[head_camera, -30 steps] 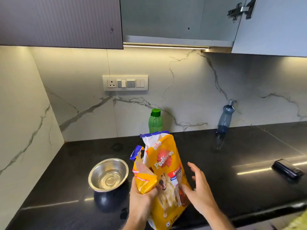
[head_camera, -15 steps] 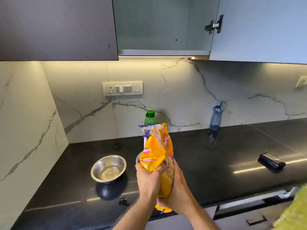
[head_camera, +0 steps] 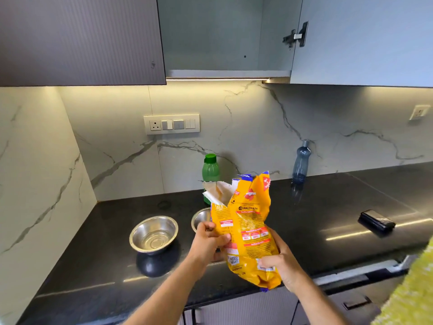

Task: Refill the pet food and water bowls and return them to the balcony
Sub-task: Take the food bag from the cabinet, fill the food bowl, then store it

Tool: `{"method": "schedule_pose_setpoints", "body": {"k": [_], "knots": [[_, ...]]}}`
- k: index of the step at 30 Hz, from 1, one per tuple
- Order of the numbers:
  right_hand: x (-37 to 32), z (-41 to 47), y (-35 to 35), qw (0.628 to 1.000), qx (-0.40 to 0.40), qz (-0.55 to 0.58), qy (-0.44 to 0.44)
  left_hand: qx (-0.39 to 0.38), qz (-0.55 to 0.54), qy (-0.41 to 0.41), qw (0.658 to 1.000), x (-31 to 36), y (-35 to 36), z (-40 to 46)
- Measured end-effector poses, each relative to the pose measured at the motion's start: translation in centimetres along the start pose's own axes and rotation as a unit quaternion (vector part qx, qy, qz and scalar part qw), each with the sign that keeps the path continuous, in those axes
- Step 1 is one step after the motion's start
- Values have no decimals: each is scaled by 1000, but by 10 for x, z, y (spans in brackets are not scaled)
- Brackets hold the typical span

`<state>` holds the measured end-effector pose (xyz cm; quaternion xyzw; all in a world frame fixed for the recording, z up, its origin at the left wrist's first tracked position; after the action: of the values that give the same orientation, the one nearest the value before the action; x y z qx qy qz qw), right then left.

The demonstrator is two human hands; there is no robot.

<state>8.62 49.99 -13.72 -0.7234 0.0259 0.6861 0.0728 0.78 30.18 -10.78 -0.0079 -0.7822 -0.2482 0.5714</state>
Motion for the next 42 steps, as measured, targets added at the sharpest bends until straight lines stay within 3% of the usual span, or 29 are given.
{"method": "schedule_pose_setpoints", "body": {"k": [4, 7, 13, 18, 30, 35, 37, 40, 42], "knots": [[17, 2, -5, 998, -18, 35, 41, -37, -5, -45, 998, -23, -16, 16], [27, 6, -9, 996, -46, 47, 63, -63, -24, -33, 997, -41, -33, 29], [47, 19, -17, 990, -70, 60, 107, 0, -226, -71, 972, -66, -45, 55], [62, 23, -20, 985, -66, 32, 154, 14, -271, -82, 959, -84, -36, 69], [1, 44, -10, 967, -60, -129, 214, 64, -308, -75, 946, -99, -25, 94], [-30, 38, -11, 953, -40, -254, 158, 64, -315, -91, 943, -97, -12, 91], [-42, 34, -8, 928, -37, -346, 133, 55, -334, -100, 936, -99, -2, 87], [-55, 31, 1, 820, -34, -558, 125, 37, -358, -124, 924, -103, 18, 80], [-61, 34, 3, 773, -17, -624, 114, 20, -376, -144, 915, -104, 30, 76]]}}
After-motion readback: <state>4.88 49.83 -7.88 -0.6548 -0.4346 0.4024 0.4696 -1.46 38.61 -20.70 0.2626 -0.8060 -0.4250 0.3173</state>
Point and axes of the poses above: each hand's wrist, its own z-axis towards the middle knuckle, its own y-axis out of the palm, x = y × z, the point moved 5 cm from there along z, towards the middle knuckle, and after that the axes turned 10 degrees about -z, right-handed, at the moved point
